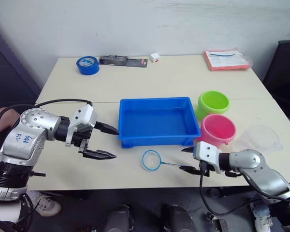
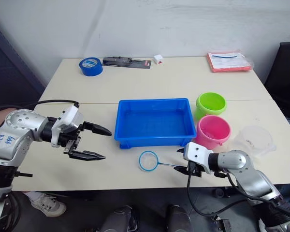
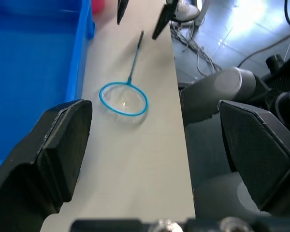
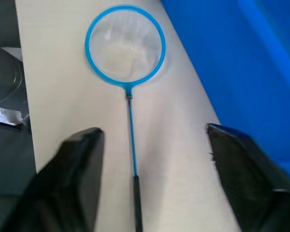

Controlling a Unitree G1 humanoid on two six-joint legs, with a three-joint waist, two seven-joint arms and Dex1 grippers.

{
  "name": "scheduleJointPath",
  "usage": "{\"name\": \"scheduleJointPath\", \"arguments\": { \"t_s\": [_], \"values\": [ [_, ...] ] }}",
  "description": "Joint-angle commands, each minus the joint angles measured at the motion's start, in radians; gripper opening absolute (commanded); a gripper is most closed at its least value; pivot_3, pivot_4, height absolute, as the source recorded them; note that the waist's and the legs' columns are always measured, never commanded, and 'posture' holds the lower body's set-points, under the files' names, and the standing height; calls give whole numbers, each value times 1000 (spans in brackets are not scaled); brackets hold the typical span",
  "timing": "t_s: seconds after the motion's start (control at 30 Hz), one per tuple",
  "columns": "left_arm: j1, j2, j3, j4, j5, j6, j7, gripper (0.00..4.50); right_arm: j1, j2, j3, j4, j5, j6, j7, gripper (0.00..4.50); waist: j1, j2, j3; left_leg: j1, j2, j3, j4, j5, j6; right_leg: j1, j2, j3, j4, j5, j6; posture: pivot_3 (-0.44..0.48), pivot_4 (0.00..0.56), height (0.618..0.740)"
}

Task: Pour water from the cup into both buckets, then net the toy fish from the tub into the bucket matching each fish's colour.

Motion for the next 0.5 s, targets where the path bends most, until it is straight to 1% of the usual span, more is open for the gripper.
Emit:
{"name": "scheduleJointPath", "arguments": {
  "t_s": [0.03,0.07,0.1,0.13,0.2,0.27,0.33,0.37,0.43,0.5],
  "values": [
    [-41,-20,63,49,-54,53,37,4500,98,-33,-253,-179,157,138,-28,4450,5,0,0,0,0,0,0,0,0,0,0,0,0,0,0,0,150,740],
    [-50,-27,76,68,-67,71,45,4500,139,-34,-353,-230,225,203,-38,4450,10,0,0,0,0,-1,0,0,0,0,0,0,0,0,0,0,150,740],
    [-63,-35,92,98,-76,87,59,4500,187,-32,-491,-265,288,278,-48,4450,15,0,0,0,0,-1,1,0,0,1,0,0,1,0,0,0,150,740],
    [-73,-41,105,121,-80,97,70,4500,228,-31,-600,-284,325,328,-53,4450,20,0,0,0,0,-1,1,0,0,2,0,0,1,0,0,0,150,740],
    [-95,-49,122,173,-78,99,84,4500,317,-33,-814,-277,350,394,-41,4450,25,-1,-1,0,0,-1,2,0,1,1,0,0,1,0,0,0,150,740],
    [-120,-57,125,223,-60,86,100,4500,389,-34,-995,-245,365,444,-24,4450,29,-3,-1,0,0,-3,3,-1,2,2,0,-2,-1,0,0,0,150,740],
    [-135,-57,118,254,-48,72,89,4500,461,-33,-1118,-211,352,456,0,4450,29,-2,-1,-1,0,-3,2,-1,2,2,0,-2,-5,0,1,0,150,740],
    [-141,-57,114,264,-43,63,84,4500,495,-33,-1157,-198,342,454,13,4450,27,-2,-1,-2,0,-3,0,-1,2,2,0,-2,-8,1,1,0,150,740],
    [-156,-63,109,290,-26,35,87,4500,562,-29,-1213,-166,312,424,39,4450,23,-3,-1,-2,-1,-3,-3,-1,2,2,1,-1,-11,2,2,0,150,740],
    [-170,-70,103,309,-11,15,86,4500,600,-23,-1236,-143,289,399,37,4450,21,-3,-1,-2,-1,-3,-5,-1,2,2,1,-2,-12,2,2,0,150,740]
  ]
}}
